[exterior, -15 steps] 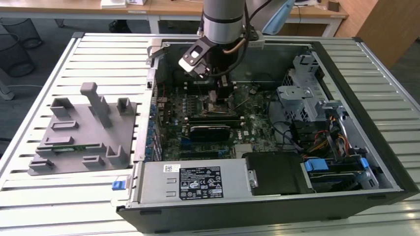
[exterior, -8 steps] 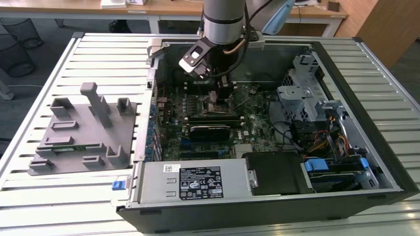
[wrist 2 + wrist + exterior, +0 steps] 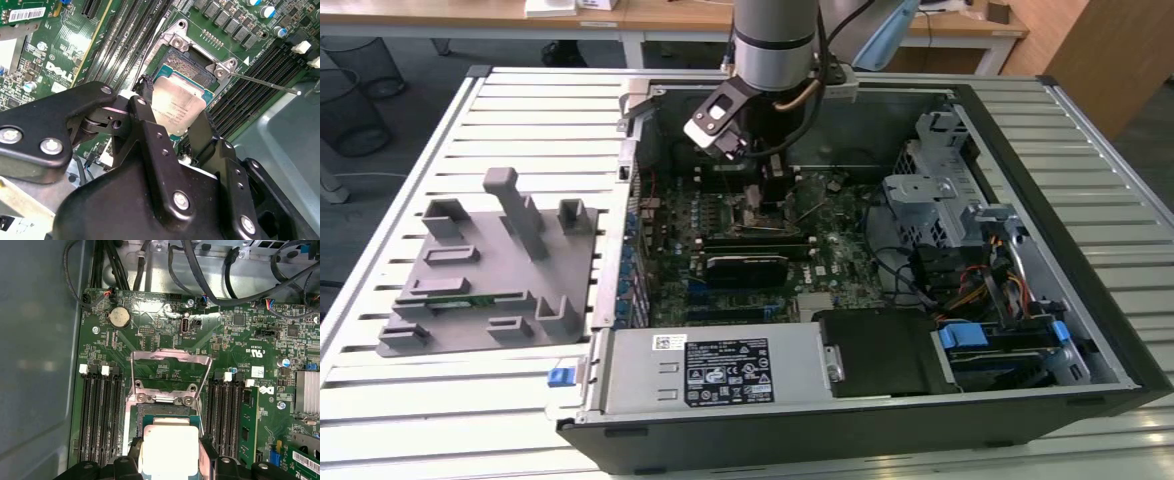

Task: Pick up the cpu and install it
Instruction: 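Place the cpu into insertion slot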

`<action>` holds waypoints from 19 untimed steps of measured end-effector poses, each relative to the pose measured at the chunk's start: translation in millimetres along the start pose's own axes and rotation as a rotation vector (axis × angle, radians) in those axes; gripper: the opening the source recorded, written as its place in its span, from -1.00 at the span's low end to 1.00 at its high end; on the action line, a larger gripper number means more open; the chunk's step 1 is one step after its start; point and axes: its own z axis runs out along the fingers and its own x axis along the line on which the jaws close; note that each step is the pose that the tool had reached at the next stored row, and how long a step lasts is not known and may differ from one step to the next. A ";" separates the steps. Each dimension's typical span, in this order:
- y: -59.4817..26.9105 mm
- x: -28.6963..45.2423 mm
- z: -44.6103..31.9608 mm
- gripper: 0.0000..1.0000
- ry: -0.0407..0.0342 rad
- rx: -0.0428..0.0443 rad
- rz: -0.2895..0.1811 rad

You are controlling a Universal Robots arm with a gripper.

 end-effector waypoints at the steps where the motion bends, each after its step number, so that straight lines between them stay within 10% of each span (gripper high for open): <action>1: 0.0 0.0 0.3 0.06 0.0002 -0.0001 0.000; 19: -0.2 0.1 4.6 0.06 0.0001 -0.0001 0.002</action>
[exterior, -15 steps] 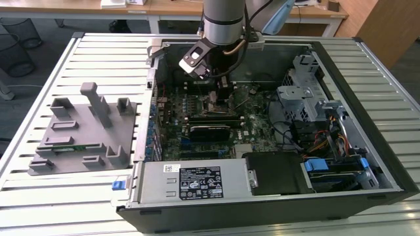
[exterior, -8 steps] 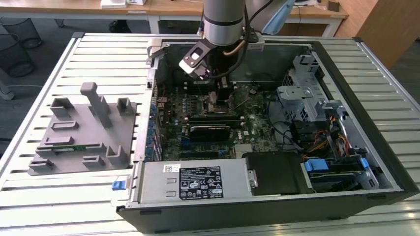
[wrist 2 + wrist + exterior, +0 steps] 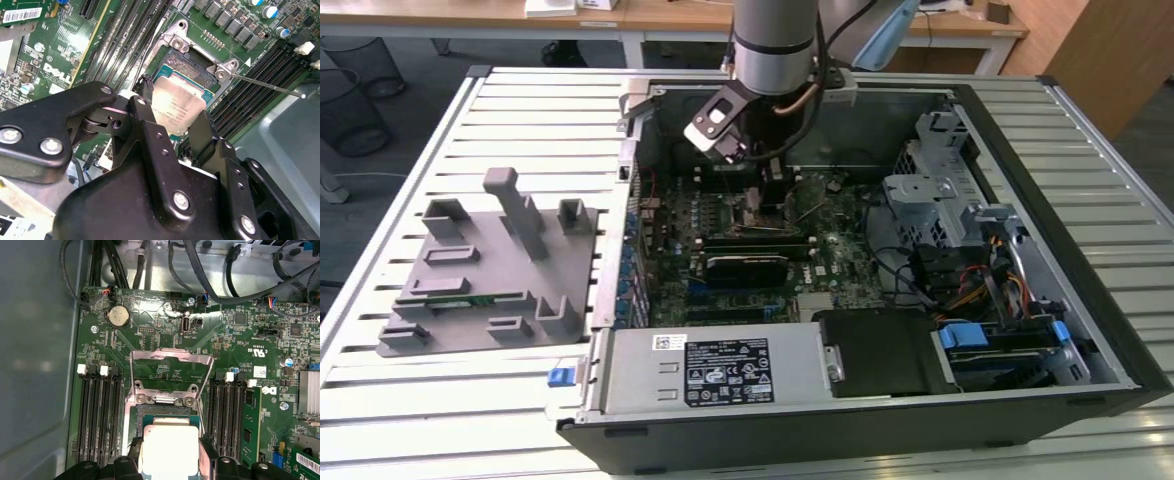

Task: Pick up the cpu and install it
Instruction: 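Place the cpu into insertion slot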

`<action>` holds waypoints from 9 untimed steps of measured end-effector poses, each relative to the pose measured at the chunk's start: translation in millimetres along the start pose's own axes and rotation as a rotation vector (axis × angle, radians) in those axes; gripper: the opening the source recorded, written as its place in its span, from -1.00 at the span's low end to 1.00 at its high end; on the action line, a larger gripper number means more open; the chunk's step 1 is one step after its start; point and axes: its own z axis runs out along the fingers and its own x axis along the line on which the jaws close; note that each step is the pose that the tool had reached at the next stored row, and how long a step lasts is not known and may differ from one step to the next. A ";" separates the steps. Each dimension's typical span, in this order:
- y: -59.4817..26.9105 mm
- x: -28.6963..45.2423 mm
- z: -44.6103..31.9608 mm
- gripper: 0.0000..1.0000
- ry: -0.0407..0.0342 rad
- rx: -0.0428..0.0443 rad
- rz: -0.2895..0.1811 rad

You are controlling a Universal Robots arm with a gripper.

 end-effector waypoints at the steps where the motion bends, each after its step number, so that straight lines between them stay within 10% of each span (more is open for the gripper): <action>1: 0.0 0.0 0.3 0.06 -0.0001 0.0000 0.001; 9: -0.1 0.1 3.0 0.06 -0.0003 0.0002 0.007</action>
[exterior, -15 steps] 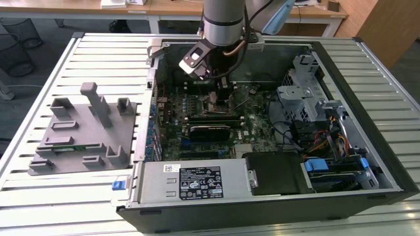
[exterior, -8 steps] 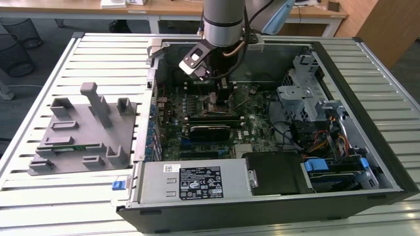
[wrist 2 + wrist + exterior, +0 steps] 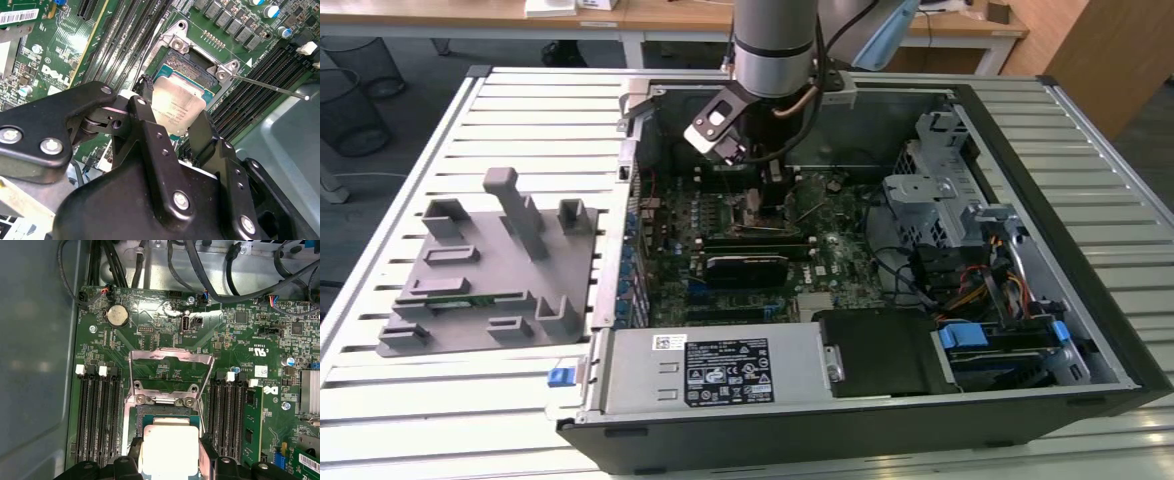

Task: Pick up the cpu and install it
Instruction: 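Place the cpu into insertion slot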

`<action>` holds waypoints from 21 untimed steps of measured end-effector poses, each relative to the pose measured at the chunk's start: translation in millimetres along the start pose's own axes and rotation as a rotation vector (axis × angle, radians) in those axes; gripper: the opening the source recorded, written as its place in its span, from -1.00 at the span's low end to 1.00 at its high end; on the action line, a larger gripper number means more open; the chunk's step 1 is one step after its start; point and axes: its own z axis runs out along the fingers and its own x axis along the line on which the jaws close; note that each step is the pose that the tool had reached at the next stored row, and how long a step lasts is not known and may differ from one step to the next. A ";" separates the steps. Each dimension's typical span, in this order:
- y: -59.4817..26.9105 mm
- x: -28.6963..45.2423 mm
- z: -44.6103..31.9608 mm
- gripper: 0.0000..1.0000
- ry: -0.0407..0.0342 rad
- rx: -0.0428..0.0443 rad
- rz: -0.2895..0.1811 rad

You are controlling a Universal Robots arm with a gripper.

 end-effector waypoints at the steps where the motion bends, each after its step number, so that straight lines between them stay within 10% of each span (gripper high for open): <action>1: 0.0 0.1 0.4 0.06 -0.0001 0.0000 0.002; 21: -0.4 0.9 11.0 0.06 -0.0012 0.0006 0.030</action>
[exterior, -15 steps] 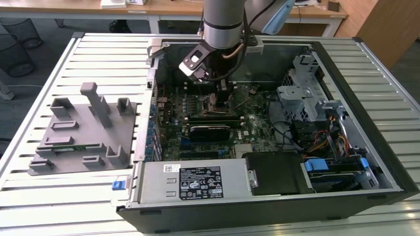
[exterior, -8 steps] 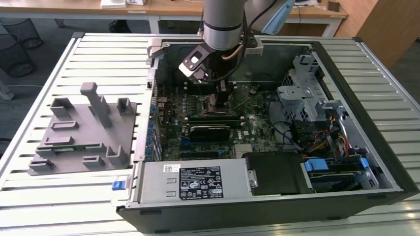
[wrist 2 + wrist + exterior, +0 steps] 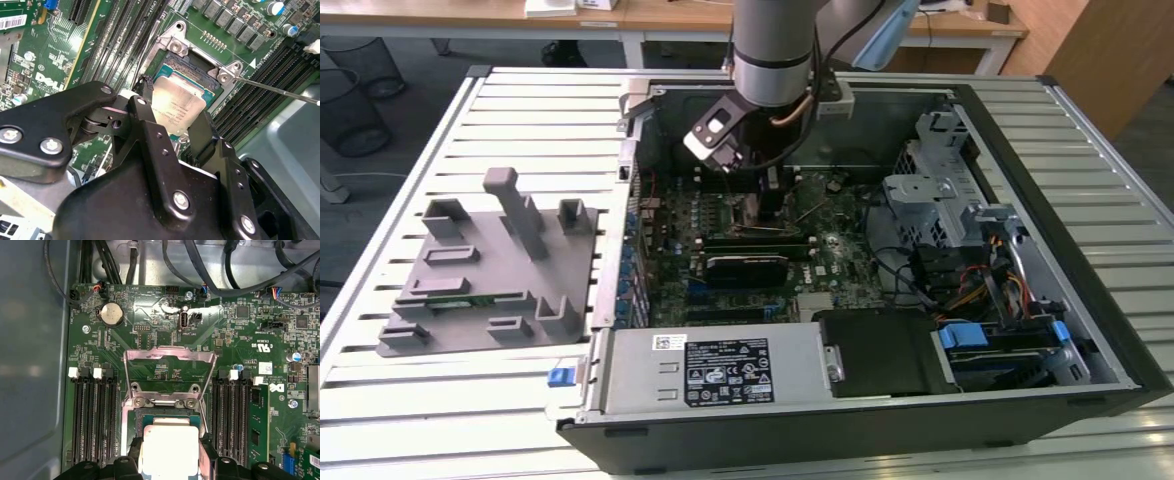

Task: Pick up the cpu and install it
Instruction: 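Place the cpu into insertion slot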

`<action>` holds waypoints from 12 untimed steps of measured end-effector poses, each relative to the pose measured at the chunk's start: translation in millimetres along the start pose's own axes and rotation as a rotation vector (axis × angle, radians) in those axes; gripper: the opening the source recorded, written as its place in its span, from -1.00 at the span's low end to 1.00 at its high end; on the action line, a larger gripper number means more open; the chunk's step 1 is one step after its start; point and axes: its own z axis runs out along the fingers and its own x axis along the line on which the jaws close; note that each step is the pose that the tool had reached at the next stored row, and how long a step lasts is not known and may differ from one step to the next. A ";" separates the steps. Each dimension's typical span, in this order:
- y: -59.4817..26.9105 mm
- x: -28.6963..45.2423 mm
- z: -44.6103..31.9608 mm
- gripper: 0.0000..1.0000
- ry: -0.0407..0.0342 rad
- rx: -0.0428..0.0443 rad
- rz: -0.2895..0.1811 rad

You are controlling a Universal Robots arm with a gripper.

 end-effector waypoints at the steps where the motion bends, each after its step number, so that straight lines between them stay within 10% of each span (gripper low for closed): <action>1: 0.0 0.0 0.7 0.06 0.0000 0.0000 -0.001; 12: -0.5 0.1 6.2 0.06 0.0004 -0.0001 -0.002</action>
